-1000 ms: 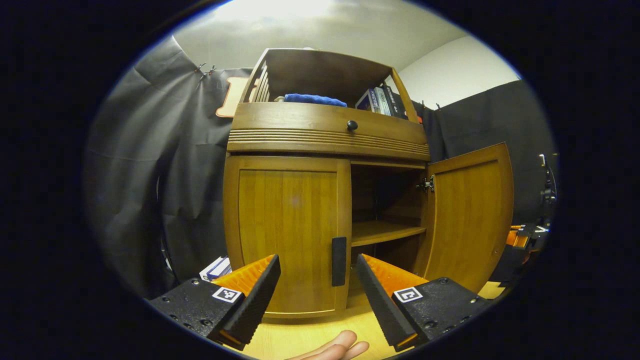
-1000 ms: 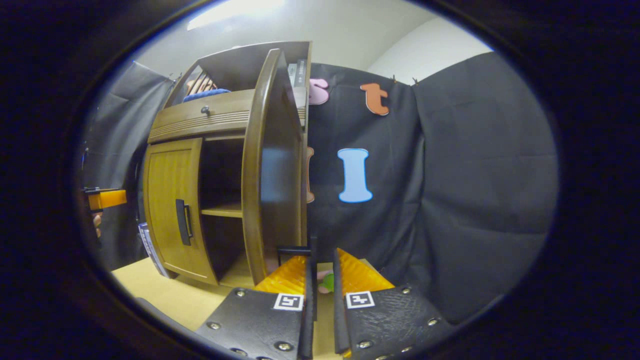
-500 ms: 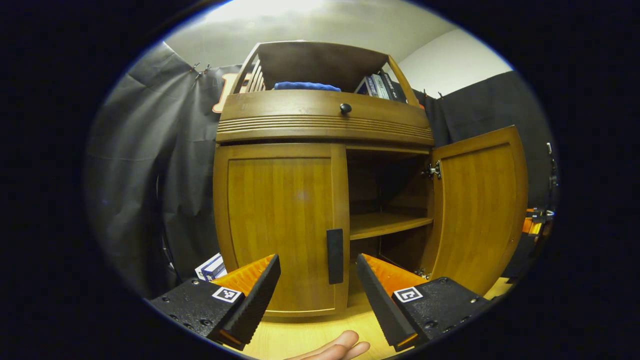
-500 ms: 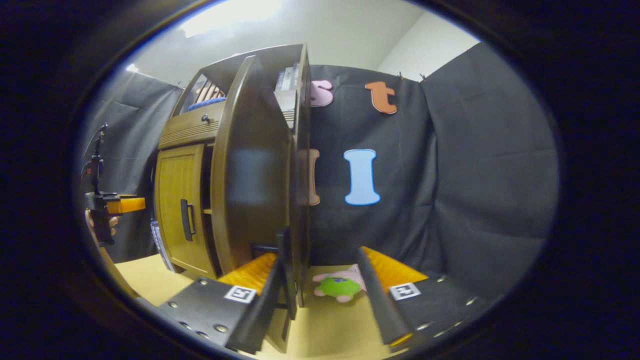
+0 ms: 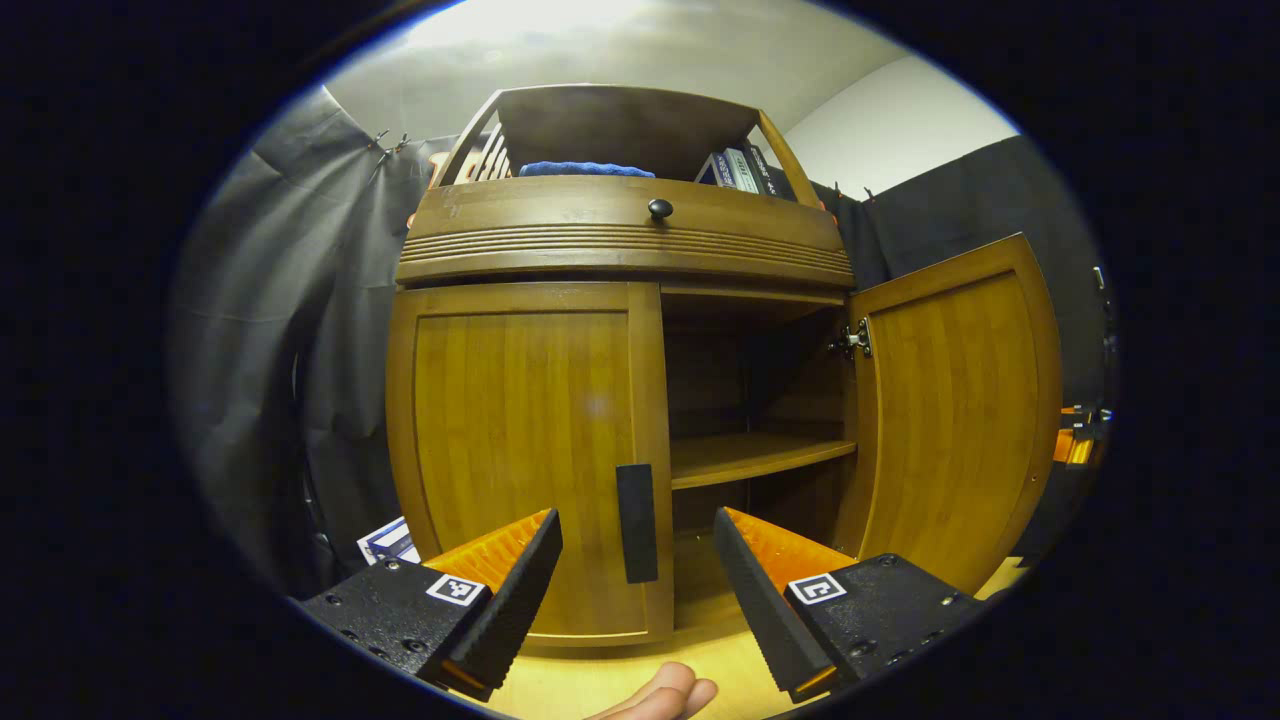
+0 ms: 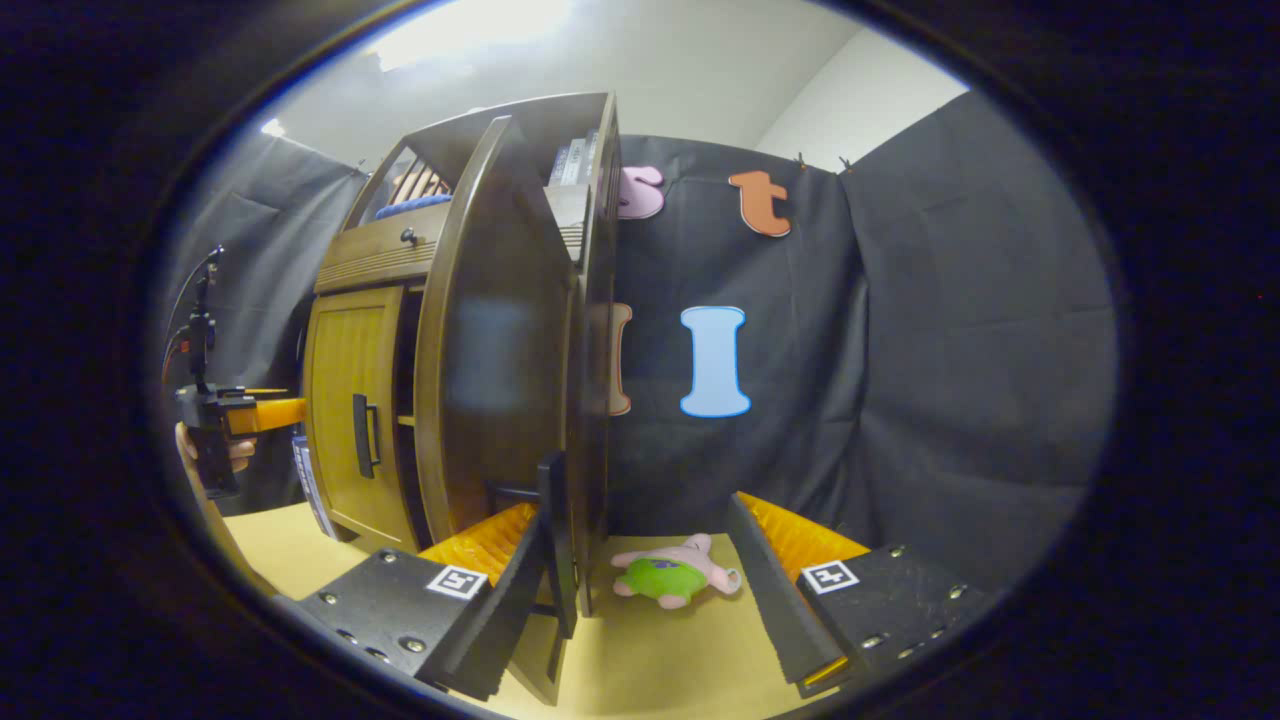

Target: Open the right door of the double-door shoe cabinet with the right hand, and open the left door with the left hand.

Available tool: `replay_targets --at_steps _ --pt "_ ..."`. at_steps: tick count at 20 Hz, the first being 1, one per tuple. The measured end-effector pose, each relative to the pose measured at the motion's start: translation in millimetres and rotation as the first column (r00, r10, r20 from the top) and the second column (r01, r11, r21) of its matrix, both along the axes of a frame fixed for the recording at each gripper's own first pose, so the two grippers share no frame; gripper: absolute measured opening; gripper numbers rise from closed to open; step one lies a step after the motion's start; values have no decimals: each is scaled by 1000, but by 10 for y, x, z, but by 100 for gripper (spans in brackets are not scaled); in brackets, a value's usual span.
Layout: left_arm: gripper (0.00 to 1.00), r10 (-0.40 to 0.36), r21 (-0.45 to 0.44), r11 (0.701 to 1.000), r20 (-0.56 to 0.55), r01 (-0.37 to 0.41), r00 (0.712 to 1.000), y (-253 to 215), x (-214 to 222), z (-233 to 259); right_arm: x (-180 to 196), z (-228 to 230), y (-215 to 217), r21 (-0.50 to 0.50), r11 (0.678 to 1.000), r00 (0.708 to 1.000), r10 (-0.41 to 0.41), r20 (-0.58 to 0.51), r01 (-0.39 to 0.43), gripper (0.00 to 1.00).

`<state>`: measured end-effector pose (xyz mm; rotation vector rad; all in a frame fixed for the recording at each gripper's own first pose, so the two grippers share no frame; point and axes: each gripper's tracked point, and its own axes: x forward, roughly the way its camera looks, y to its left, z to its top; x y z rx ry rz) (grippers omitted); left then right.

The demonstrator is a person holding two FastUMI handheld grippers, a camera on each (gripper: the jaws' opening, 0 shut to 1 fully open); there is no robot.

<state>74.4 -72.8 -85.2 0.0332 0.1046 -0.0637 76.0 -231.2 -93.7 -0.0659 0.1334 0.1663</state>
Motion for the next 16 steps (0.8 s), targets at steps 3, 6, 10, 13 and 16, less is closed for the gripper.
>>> replay_targets --at_steps 3,6,10,13,16 --pt "92 23 -15 1000 14 -23 1000 21 210 -84 -60 -22 -16 13 1000 1000 -16 -19 16 98" --pt "92 36 -45 998 4 -36 999 46 460 -252 -240 48 -111 -43 997 998 -62 -8 61 96" --pt "95 76 -19 997 42 -76 996 139 779 -386 -509 143 -85 -105 988 993 -116 19 117 98" --pt "90 73 -29 997 5 -73 997 93 903 -596 -709 302 22 -62 979 978 -189 89 195 98" --pt "87 36 -34 999 57 -34 998 -33 1045 -597 -773 304 557 0 994 990 -106 95 106 98"
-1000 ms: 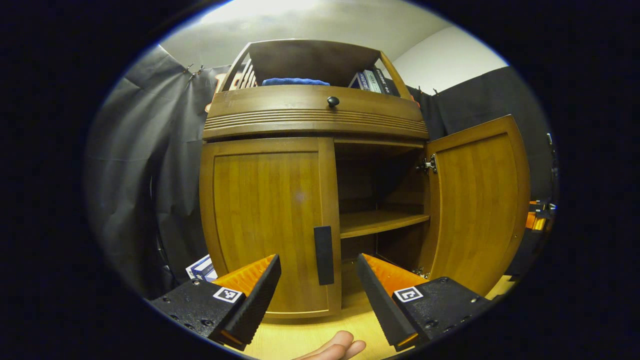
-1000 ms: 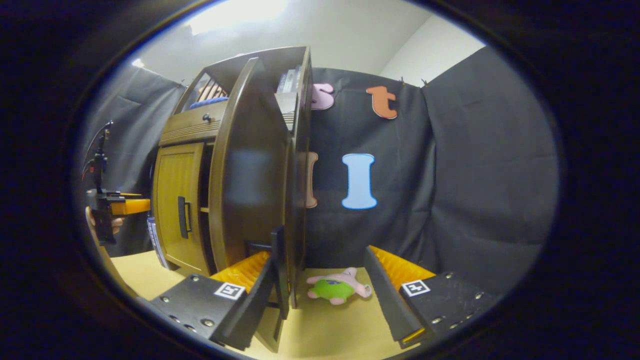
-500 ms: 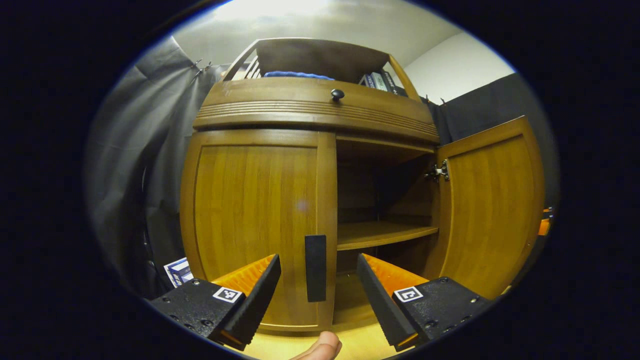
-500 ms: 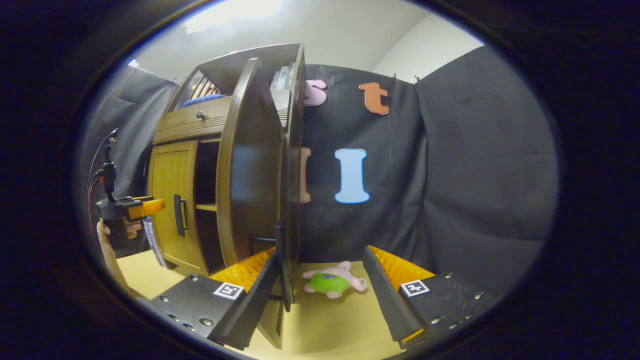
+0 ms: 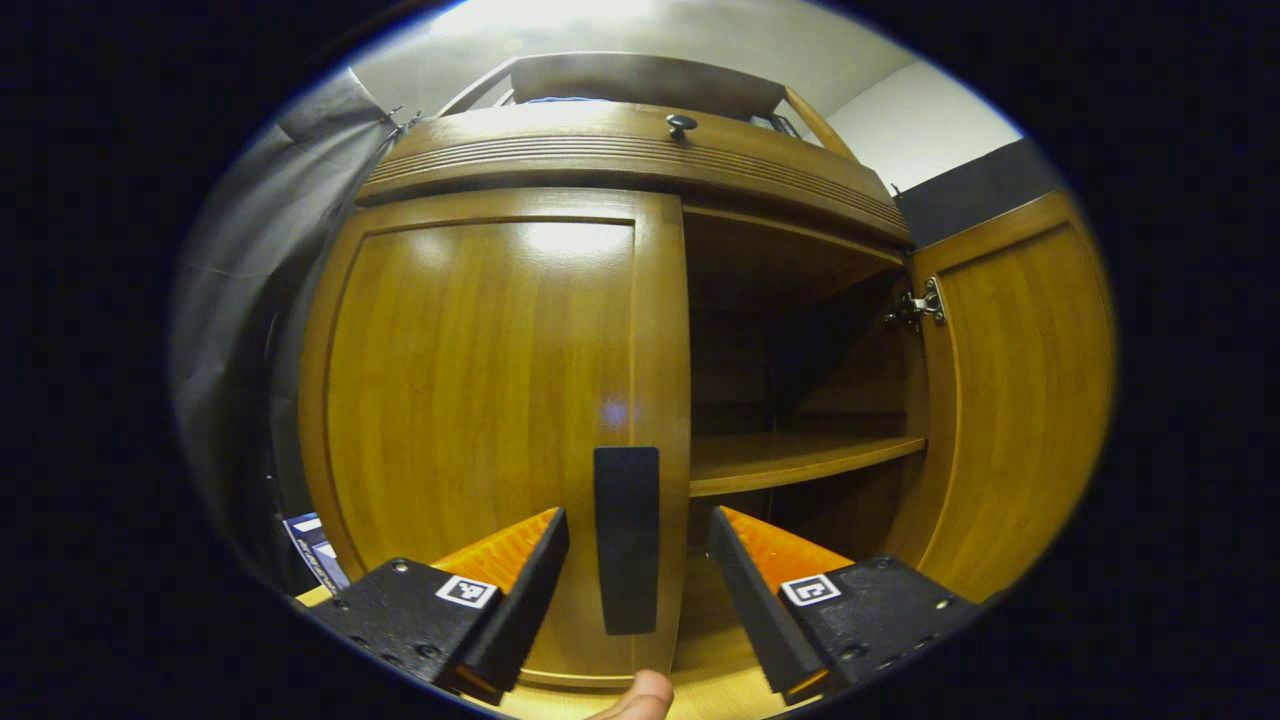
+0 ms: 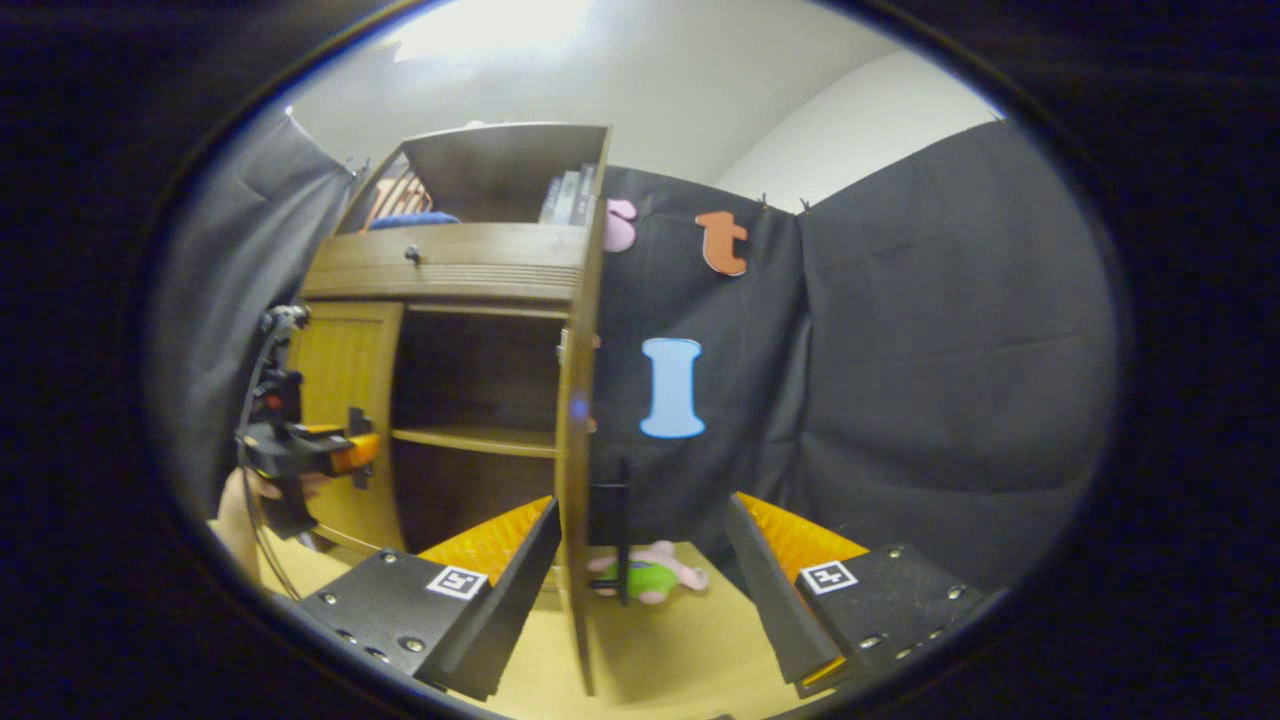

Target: Open the right door of the double-door shoe cabinet with the right hand, and open the left door with the left hand.

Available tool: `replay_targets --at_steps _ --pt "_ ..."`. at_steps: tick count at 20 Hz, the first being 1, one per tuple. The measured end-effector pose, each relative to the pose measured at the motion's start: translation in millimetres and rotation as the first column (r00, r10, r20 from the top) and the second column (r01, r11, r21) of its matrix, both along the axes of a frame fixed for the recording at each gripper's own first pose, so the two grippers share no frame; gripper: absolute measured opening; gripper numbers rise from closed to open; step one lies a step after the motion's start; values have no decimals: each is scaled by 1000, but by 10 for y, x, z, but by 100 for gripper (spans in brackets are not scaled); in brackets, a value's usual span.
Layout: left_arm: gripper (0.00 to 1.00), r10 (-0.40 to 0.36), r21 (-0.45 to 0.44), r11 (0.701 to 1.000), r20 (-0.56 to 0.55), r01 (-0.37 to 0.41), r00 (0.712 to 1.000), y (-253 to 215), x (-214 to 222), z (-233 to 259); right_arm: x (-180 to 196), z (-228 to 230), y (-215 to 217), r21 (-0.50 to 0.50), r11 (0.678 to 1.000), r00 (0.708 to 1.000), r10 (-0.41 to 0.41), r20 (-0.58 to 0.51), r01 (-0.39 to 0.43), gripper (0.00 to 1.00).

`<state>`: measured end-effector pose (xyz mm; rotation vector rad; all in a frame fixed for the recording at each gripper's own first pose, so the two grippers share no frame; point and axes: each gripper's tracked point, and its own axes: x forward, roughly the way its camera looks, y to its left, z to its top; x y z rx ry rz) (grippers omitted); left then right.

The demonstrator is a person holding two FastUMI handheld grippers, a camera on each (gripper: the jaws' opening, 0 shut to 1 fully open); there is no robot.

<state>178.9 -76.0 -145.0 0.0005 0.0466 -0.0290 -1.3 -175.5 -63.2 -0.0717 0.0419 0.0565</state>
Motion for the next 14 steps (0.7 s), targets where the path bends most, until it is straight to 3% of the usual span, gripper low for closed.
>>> replay_targets --at_steps 2,3,7,10,14 --pt "65 39 50 998 69 -43 997 49 115 86 -2 -30 151 -7 1000 999 26 -23 -26 98" --pt "53 77 89 993 48 -81 996 138 145 7 -22 -5 215 -6 1000 999 26 -30 -26 96" --pt "35 36 36 999 -1 -36 999 136 118 -16 -138 262 425 29 998 998 59 8 -60 98" --pt "31 -8 -15 1000 -71 7 997 116 38 -3 -187 448 392 5 999 998 35 47 -35 98" --pt "31 -46 -13 999 -124 44 991 111 -113 44 -251 508 424 12 1000 999 21 43 -21 98"
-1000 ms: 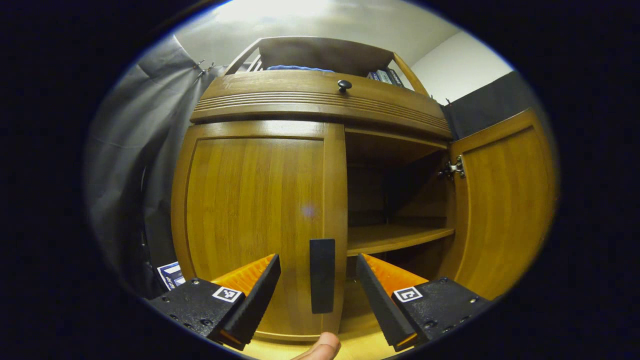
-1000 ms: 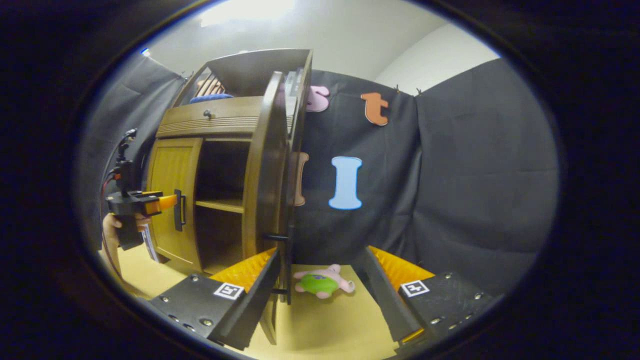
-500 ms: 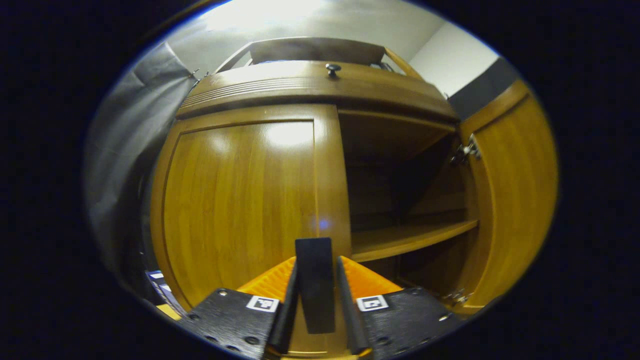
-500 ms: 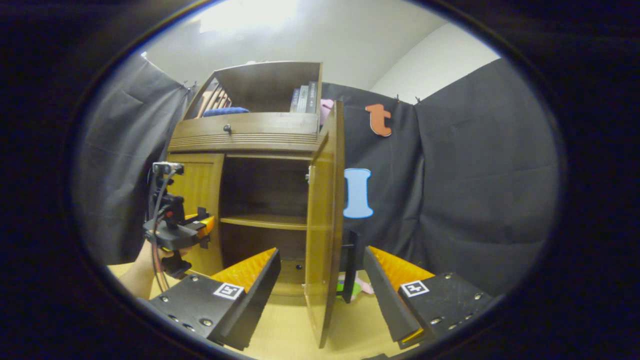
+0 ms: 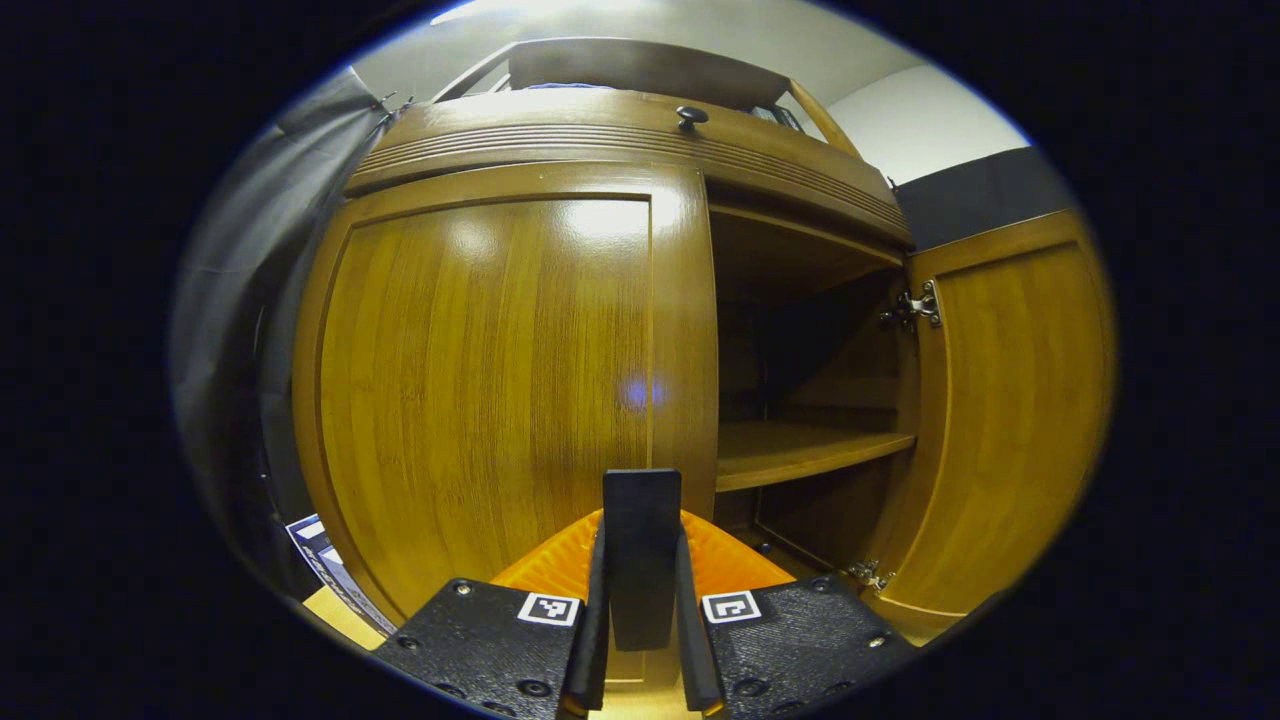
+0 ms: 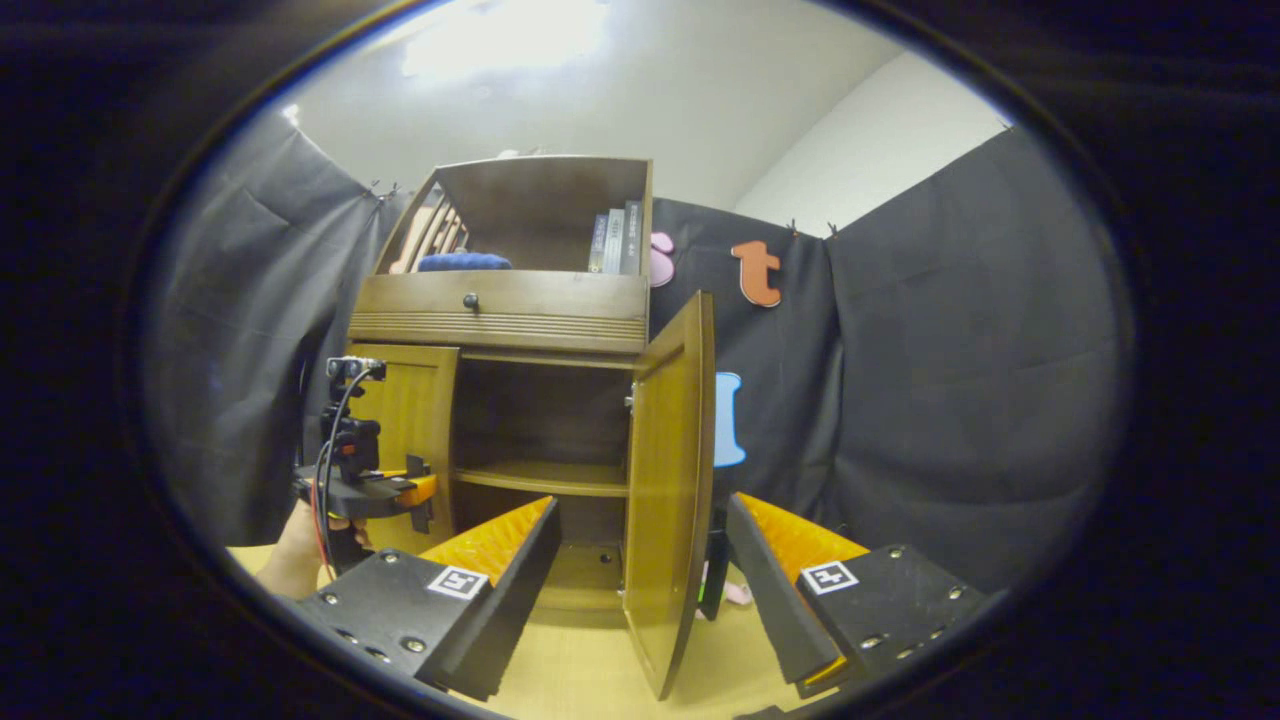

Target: Open the right door of the double-door shoe cabinet with the right hand, and open the left door with the left hand.

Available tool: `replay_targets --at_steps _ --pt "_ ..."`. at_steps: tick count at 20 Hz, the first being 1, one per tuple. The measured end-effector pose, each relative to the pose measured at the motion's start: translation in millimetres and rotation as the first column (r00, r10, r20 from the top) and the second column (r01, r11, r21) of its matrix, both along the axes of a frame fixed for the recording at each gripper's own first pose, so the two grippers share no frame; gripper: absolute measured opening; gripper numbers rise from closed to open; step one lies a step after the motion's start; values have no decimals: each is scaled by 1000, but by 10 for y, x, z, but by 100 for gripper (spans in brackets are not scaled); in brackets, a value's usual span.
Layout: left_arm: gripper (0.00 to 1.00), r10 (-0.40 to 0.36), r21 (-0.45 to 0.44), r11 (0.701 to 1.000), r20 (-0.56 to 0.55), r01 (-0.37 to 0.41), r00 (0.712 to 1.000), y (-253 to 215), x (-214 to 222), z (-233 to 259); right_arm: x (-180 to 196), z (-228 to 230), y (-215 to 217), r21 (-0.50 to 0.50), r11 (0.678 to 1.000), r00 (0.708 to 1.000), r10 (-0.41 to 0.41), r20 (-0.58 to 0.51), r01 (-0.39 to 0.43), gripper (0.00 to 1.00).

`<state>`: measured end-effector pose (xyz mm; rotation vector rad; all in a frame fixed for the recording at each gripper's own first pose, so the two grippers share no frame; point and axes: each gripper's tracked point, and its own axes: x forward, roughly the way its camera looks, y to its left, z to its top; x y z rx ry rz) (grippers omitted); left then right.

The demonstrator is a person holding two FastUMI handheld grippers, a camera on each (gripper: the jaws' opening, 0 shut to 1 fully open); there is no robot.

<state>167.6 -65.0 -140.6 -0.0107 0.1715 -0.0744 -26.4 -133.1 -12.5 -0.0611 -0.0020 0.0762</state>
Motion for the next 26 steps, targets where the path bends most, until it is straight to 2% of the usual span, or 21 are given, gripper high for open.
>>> replay_targets --at_steps 8,11,13,15,20,25,26 --pt "31 -77 -33 997 -54 76 996 53 -472 55 -181 92 318 -1 998 998 70 -3 -70 98" --pt "31 -124 -15 992 -50 124 991 91 -633 108 -234 79 378 -18 995 995 98 -25 -99 98" --pt "31 -161 -38 987 -79 158 984 110 -740 112 -243 84 435 -25 995 995 95 -34 -96 96" --pt "30 -177 -52 984 -88 173 980 149 -842 151 -217 136 415 21 997 996 80 -30 -79 96" --pt "31 -194 -44 981 -83 191 977 284 -1115 221 -248 132 444 125 987 995 101 -25 -97 98" --pt "30 -191 -48 981 -77 188 979 473 -1387 300 -165 38 517 133 985 993 113 -25 -109 96" --pt "30 -185 -43 982 -74 182 980 510 -1437 311 -166 31 520 141 984 993 112 -24 -108 98"
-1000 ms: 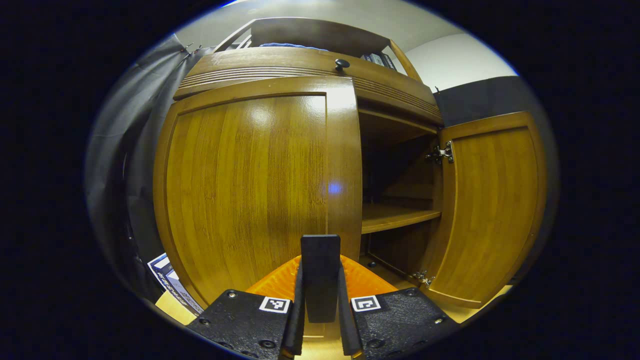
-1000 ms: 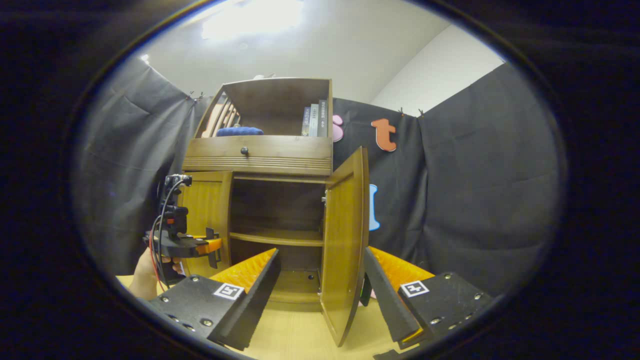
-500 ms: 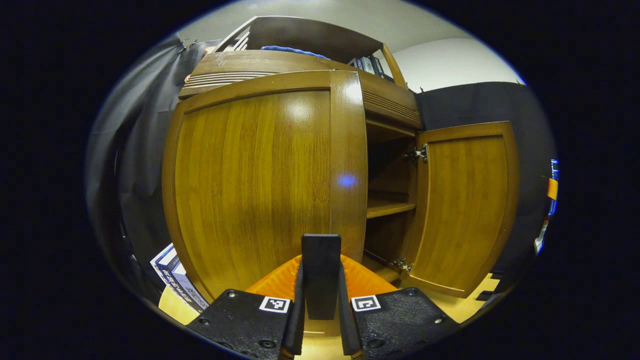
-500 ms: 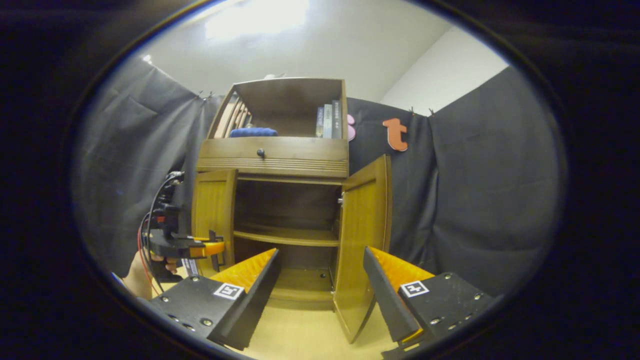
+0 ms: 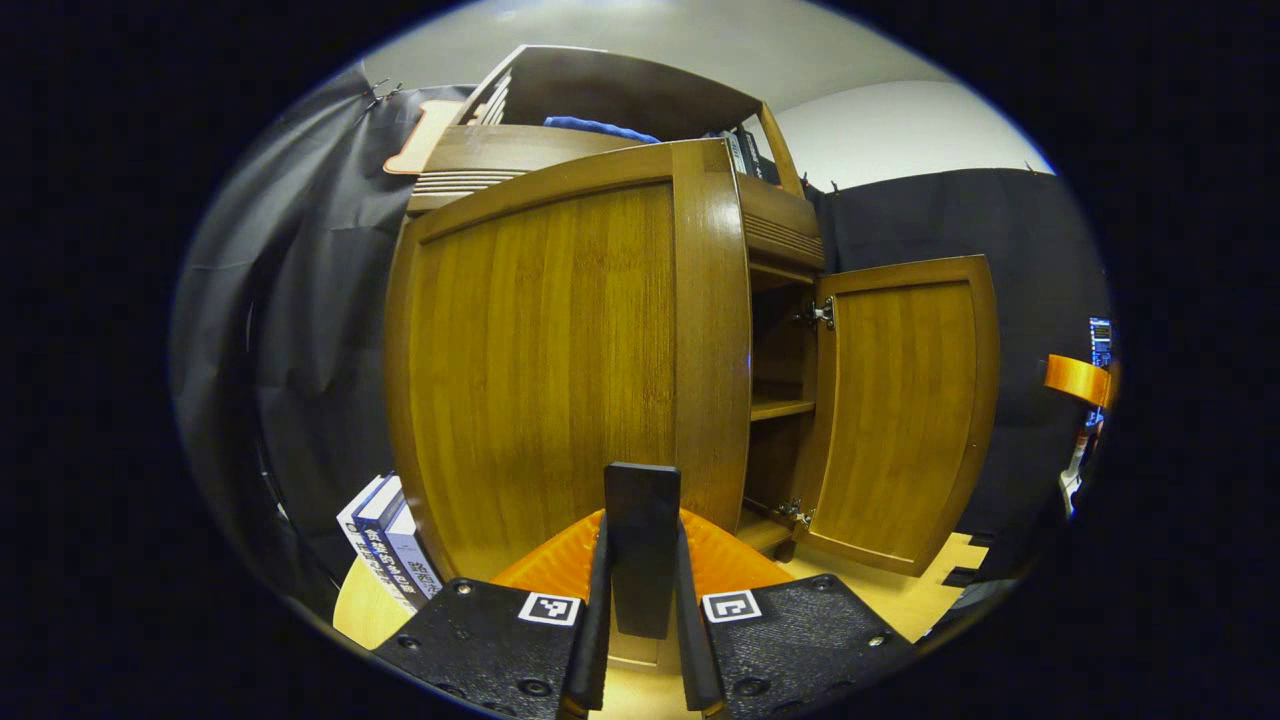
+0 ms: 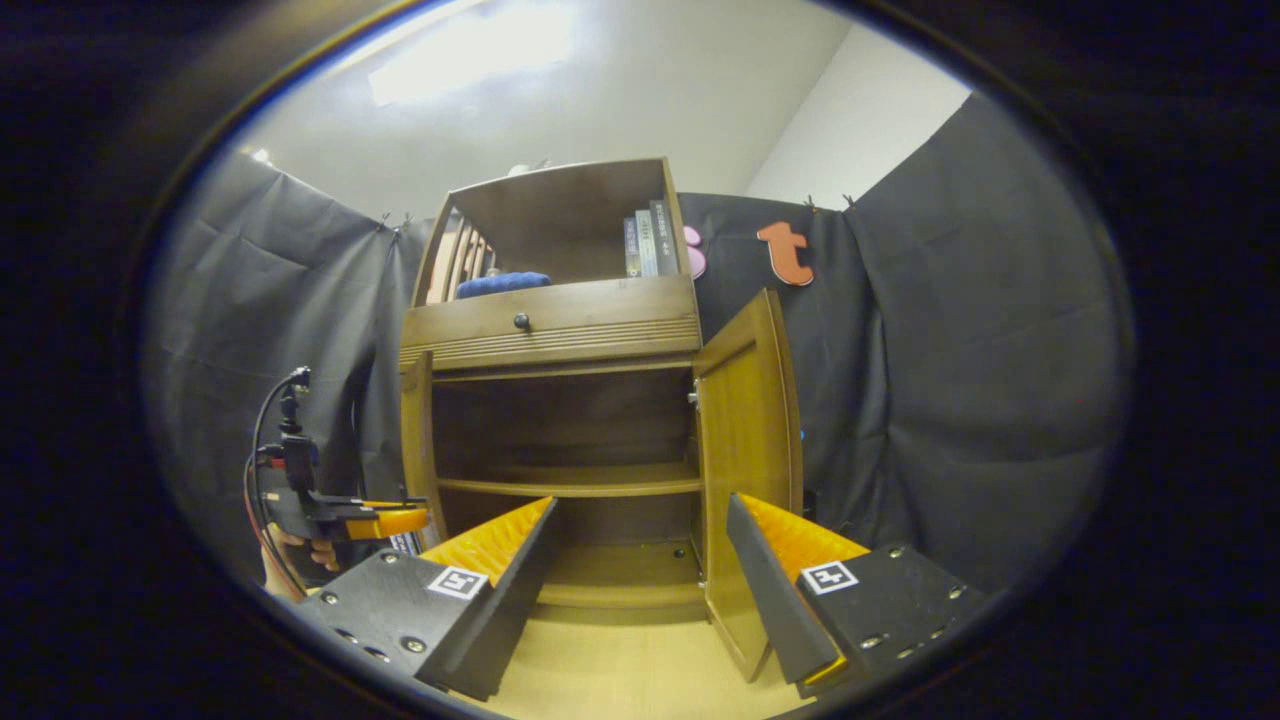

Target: Open the right door of the double-door shoe cabinet with the right hand, and open the left door with the left hand.

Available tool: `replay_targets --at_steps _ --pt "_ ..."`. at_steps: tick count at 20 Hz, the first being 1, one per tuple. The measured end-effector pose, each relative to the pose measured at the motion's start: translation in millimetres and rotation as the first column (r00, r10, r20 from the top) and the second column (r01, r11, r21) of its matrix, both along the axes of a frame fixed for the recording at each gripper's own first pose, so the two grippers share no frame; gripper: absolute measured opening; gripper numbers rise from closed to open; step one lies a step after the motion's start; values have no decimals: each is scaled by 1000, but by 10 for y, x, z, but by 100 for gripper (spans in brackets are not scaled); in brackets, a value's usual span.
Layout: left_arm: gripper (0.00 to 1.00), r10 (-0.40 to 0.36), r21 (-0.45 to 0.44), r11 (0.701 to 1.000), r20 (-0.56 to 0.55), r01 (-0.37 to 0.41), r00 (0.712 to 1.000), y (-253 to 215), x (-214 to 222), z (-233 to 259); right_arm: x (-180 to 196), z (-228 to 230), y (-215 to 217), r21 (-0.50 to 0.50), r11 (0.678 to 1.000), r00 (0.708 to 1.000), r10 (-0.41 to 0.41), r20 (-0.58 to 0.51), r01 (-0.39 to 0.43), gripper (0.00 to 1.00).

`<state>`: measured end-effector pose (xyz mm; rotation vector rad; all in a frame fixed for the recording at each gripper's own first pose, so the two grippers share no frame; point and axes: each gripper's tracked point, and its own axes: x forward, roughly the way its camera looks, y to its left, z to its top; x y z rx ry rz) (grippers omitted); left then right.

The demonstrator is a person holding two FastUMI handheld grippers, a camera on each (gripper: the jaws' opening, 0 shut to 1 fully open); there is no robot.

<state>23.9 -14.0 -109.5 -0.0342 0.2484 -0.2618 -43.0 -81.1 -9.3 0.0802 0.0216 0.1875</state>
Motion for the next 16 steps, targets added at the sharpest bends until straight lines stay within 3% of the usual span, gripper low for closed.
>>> replay_targets --at_steps 16 --pt "28 99 47 994 34 -100 995 493 -421 133 -171 58 445 -21 995 995 96 8 -96 98"
